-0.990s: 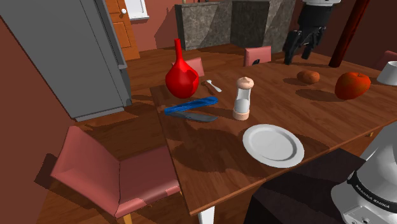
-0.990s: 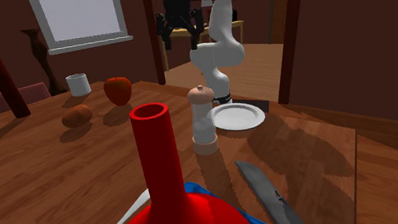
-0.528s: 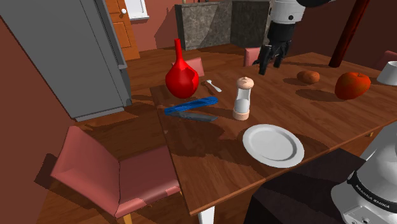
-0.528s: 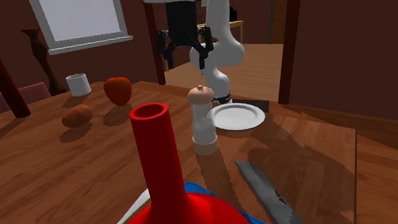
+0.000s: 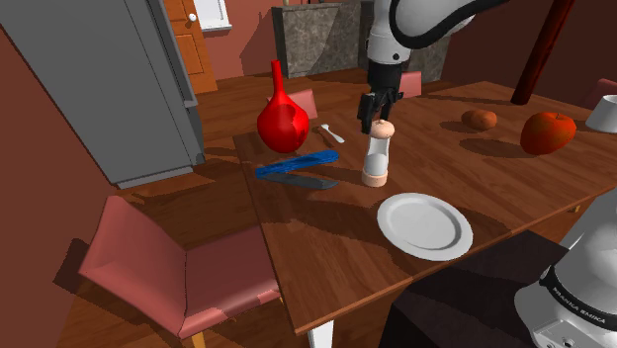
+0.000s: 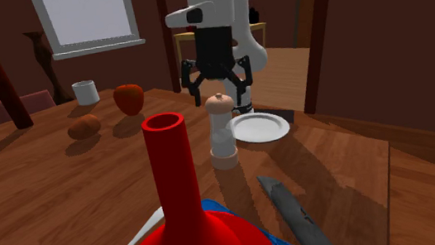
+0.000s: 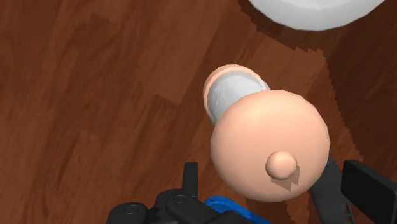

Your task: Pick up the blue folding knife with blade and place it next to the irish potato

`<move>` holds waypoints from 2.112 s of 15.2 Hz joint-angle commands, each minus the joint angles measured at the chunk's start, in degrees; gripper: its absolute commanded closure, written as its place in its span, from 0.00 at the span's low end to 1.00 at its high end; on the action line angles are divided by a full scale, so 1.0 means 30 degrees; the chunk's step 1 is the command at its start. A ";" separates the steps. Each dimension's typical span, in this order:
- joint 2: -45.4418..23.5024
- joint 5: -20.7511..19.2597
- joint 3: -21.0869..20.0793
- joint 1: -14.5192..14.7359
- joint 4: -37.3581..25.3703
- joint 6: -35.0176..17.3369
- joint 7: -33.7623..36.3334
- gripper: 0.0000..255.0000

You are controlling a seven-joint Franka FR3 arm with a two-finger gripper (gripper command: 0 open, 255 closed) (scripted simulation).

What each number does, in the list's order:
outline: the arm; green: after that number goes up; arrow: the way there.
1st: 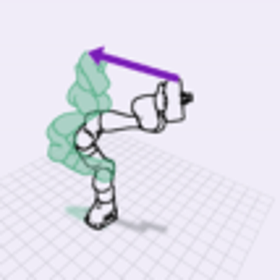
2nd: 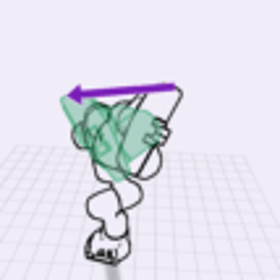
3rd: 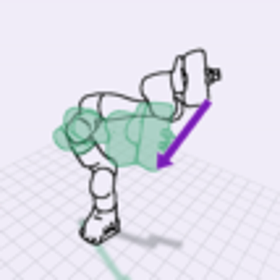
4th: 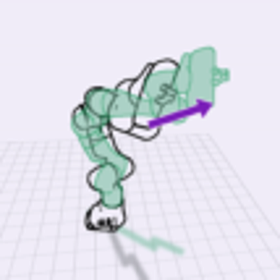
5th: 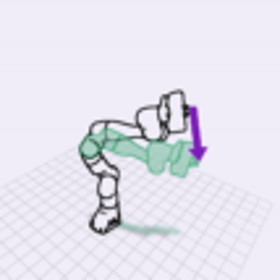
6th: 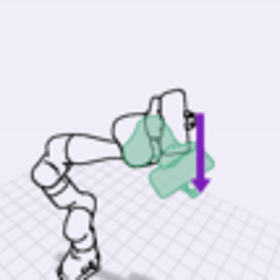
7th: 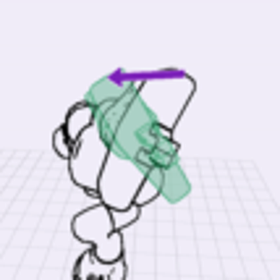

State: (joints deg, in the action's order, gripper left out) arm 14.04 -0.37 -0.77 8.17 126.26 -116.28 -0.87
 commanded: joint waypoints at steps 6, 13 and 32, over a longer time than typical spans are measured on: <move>-0.4410 -0.0055 -0.0749 0.0898 -0.2569 -0.1687 -0.1471 0.00; -0.8724 -0.0556 -0.1638 0.1825 -0.5877 -0.2498 -0.2568 0.00; -1.2388 -0.1247 -0.2056 0.2548 -0.7676 -0.4206 -0.3057 0.00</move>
State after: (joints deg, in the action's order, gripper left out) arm -23.12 -4.10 -6.94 15.82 103.24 -128.89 -10.05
